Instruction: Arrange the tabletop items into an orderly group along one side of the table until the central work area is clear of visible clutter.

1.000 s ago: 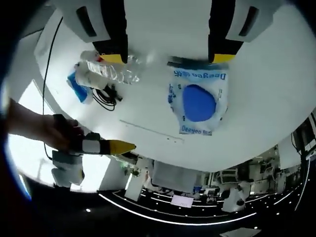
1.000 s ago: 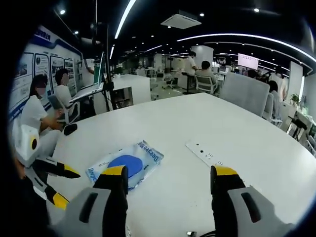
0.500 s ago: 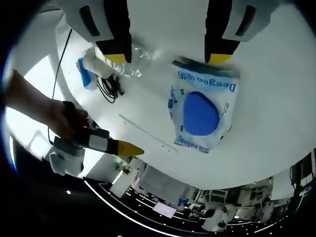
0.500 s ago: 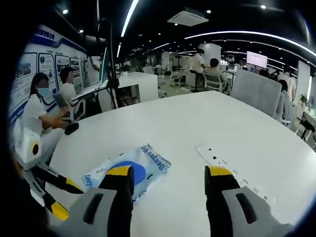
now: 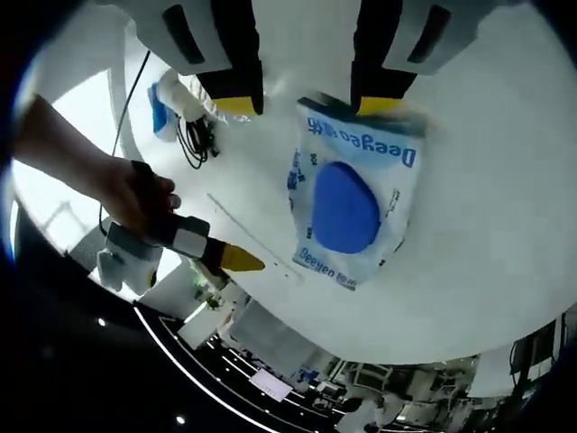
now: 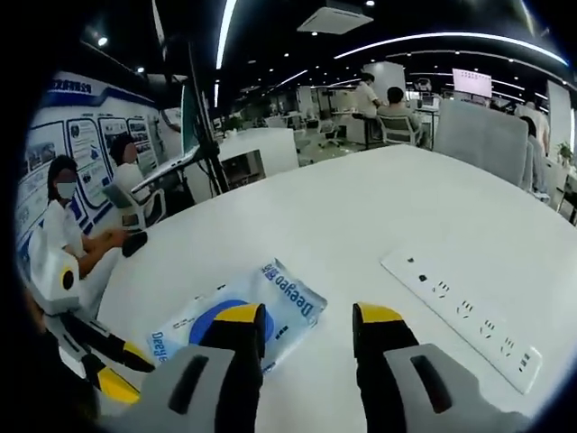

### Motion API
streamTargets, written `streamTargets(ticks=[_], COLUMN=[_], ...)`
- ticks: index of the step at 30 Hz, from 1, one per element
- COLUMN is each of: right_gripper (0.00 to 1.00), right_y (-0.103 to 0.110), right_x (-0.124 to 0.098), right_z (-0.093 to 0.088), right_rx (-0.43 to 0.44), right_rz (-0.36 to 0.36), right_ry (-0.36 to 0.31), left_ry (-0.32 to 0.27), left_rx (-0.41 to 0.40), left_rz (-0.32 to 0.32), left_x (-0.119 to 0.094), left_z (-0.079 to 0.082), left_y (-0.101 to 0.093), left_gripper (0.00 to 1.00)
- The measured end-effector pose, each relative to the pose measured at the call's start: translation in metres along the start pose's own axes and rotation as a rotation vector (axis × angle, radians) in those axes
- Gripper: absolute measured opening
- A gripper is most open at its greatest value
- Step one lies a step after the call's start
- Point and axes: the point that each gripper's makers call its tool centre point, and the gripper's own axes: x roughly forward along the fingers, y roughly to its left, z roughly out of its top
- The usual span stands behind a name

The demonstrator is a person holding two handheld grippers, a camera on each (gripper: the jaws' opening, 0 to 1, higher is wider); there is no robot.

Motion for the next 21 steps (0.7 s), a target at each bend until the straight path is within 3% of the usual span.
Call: streamTargets(ticks=[6, 13, 17, 21], right_gripper=[0.30, 0.29, 0.28, 0.27], right_y=[-0.003, -0.006, -0.003, -0.003], right_x=[0.012, 0.030, 0.031, 0.039], right_z=[-0.005, -0.014, -0.018, -0.020], right_rx=[0.033, 0.061, 0.076, 0.090], right_rz=[0.010, 0.015, 0.015, 0.028], right_ry=[0.015, 0.034, 0.040, 0.033], left_ry=[0.008, 0.022, 0.022, 0.035], left_rx=[-0.028, -0.109, -0.205, -0.215], left_rz=[0.004, 0.001, -0.008, -0.011], left_x=[0.003, 0.005, 0.006, 0.009], left_z=[0.001, -0.001, -0.002, -0.003], left_y=[0.005, 0.013, 0.013, 0.013], left_gripper=[0.28, 0.21, 0.16, 0.15])
